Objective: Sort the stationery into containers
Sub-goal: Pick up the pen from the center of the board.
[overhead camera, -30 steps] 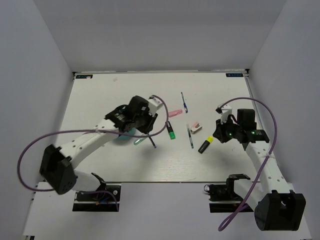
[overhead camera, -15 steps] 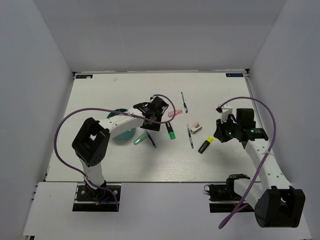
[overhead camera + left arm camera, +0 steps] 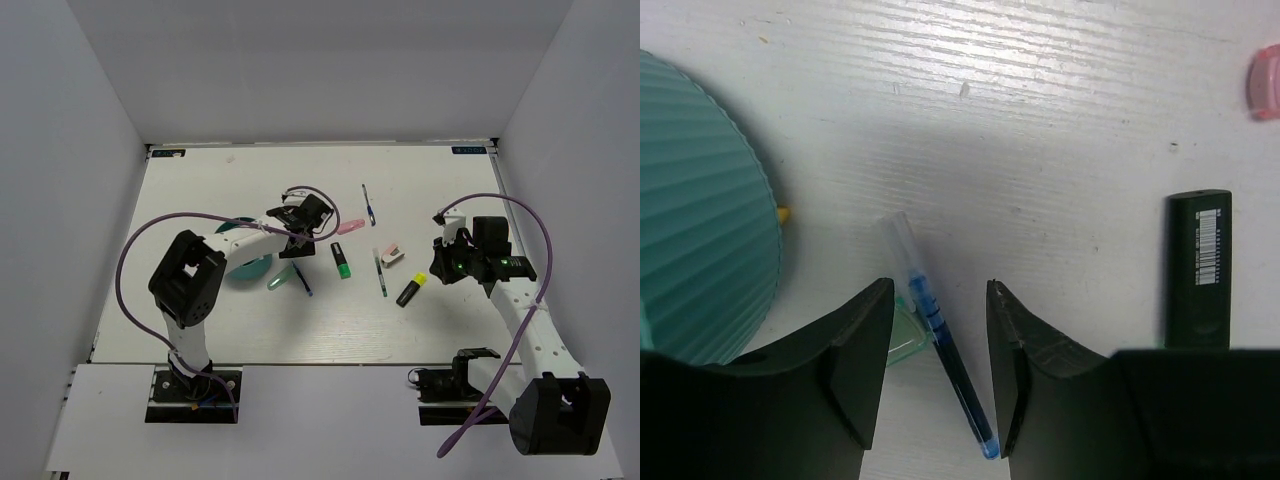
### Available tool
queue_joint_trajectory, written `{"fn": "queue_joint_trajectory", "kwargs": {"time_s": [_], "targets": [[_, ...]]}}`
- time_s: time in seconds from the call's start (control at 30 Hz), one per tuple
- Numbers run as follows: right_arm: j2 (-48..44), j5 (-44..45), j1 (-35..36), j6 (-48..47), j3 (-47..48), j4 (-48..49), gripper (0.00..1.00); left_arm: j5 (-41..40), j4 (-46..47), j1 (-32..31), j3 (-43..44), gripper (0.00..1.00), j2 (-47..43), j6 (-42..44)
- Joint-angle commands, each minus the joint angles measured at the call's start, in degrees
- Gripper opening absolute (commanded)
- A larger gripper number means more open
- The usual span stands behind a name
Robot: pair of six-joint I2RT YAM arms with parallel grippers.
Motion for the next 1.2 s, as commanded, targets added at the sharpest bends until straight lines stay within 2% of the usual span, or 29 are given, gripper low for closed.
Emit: {"fn": "queue_joint_trajectory", "kwargs": {"time_s": [0.0, 0.87, 0.93, 1.17], "targets": [[-0.46, 0.74, -0.37, -0.48, 0.54, 1.29, 0.02, -2.89, 0.61, 0.34, -0.12, 0.53, -0.88, -4.33], [-0.81, 2.15, -0.46, -0.74, 0.19, 1.64, 0.02, -4.38, -0.80, 0.34, 0.14, 0.51, 5.01, -7.33], [-0.90, 2.15, -0.37, -0.57, 0.10, 1.81, 0.02, -4.03, -0.27, 0.69, -0.47, 0.48, 5.36, -7.41], [-0.99, 2.32, -0.54, -0.83, -0.08, 1.81, 0.02, -1.48, 1.22, 1.14, 0.22, 0.28, 6.42, -6.71]]}}
